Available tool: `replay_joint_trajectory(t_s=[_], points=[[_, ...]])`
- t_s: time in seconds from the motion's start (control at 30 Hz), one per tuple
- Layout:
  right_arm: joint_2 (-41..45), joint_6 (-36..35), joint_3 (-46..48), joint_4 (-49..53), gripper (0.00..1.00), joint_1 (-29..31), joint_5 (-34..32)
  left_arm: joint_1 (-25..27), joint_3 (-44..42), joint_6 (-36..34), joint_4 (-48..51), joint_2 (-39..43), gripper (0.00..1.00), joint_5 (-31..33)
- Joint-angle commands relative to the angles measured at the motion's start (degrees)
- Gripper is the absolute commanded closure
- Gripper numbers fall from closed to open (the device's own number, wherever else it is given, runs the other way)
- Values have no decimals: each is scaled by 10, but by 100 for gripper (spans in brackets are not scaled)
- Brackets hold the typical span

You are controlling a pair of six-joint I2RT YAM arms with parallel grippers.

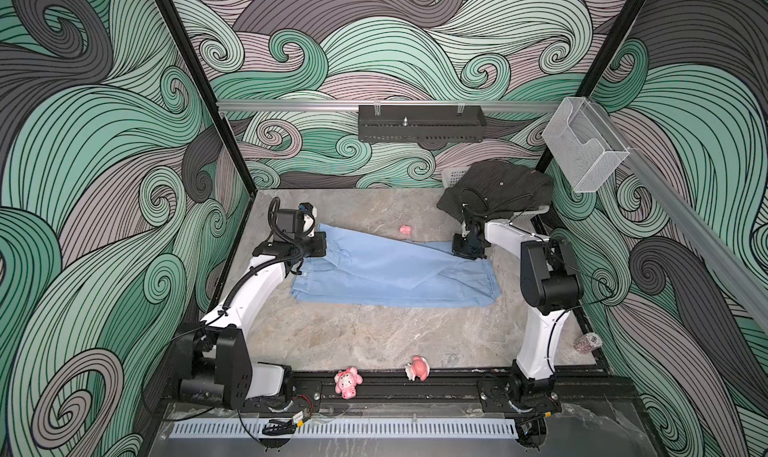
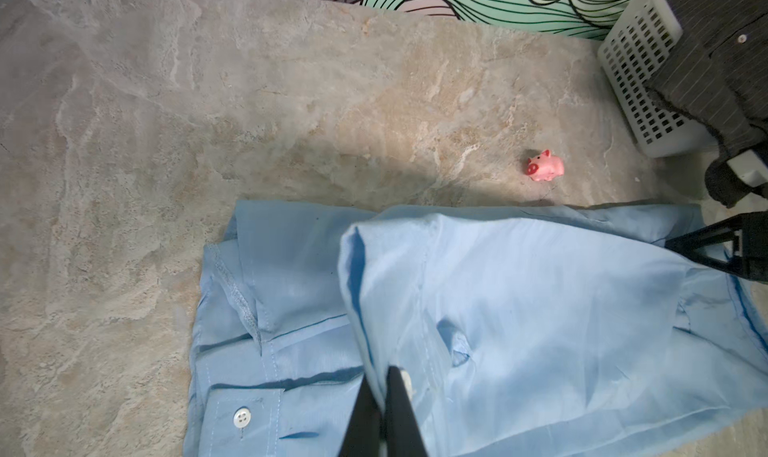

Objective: Fold and stack the long sleeve shirts

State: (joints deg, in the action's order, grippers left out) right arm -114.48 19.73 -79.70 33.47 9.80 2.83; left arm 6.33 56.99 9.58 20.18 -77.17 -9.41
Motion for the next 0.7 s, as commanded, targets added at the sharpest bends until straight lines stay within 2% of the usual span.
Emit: replay_joint_trajectory(t_s=[0.0,0.17,0.3,0.67], points=[[32,-3,-16,13,71,-5,-6,-10,23,10,5,3,100,8],[2,1,-37,14,85,-5,-11,-16,24,10,18,-3,100,10],[-27,2,-46,14,91,-5,-26,-20,26,8,28,-12,100,17],[-30,4,-29,12,97,-4,-33,-29,32,27,44,-81,100,67]])
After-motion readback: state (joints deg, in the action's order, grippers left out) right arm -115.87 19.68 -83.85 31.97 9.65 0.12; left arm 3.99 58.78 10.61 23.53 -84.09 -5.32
